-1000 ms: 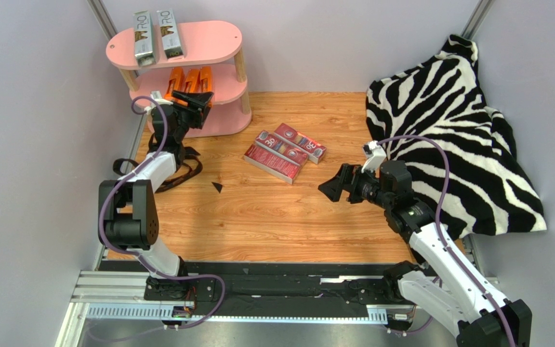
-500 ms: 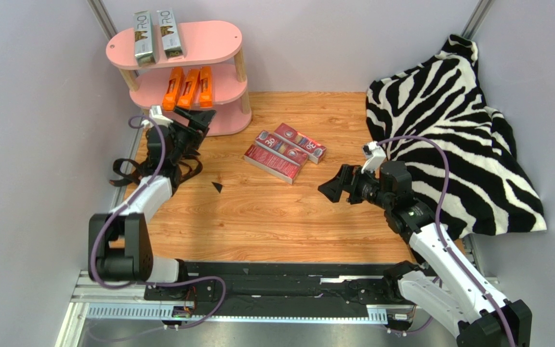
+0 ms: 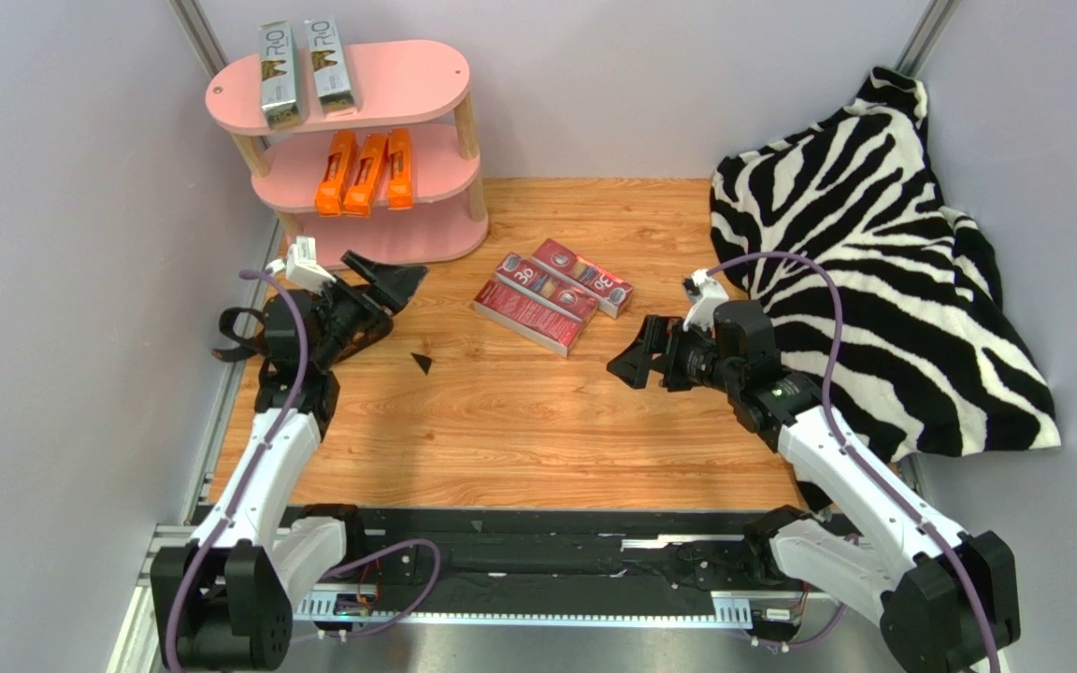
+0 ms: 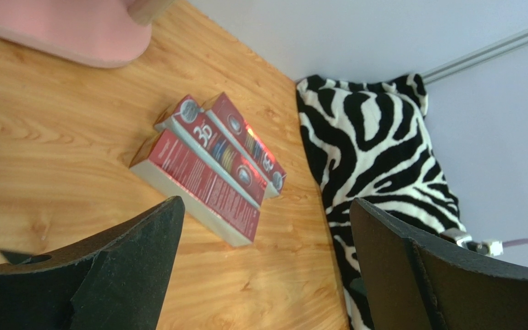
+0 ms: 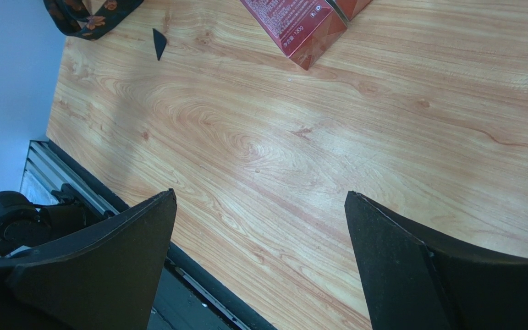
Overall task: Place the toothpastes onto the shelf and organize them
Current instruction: Pick up the toothpaste from the center of the board.
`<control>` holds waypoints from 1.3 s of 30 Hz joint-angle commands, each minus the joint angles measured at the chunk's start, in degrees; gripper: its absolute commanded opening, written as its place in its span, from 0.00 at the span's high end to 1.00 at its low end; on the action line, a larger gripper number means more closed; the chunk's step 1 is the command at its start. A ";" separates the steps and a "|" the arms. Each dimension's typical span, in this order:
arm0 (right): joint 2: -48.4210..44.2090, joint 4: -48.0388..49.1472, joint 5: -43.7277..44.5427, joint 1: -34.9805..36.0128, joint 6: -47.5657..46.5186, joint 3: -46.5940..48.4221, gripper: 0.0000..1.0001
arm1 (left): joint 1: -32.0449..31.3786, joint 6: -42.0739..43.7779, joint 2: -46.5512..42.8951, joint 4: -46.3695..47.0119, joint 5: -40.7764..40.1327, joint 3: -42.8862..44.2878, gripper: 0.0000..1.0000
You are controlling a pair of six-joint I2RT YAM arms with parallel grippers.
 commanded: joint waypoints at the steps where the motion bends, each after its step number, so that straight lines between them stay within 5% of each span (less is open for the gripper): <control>1: 3.27 2.10 1.77 1.01 -1.85 4.39 0.02 | -0.12 7.08 -5.95 -11.08 -0.05 -0.97 0.01; 5: 6.78 1.05 3.27 1.19 -3.95 6.76 0.02 | -0.12 10.42 -8.68 -20.04 -2.43 -1.76 0.01; 20: 28.92 -8.70 21.46 1.02 -14.15 26.53 0.00 | -0.12 13.49 -6.30 -19.71 6.87 -5.81 0.01; 39: 55.47 -11.70 9.87 -5.05 -20.22 50.35 0.00 | -0.12 16.40 0.37 -15.67 12.41 -6.86 0.01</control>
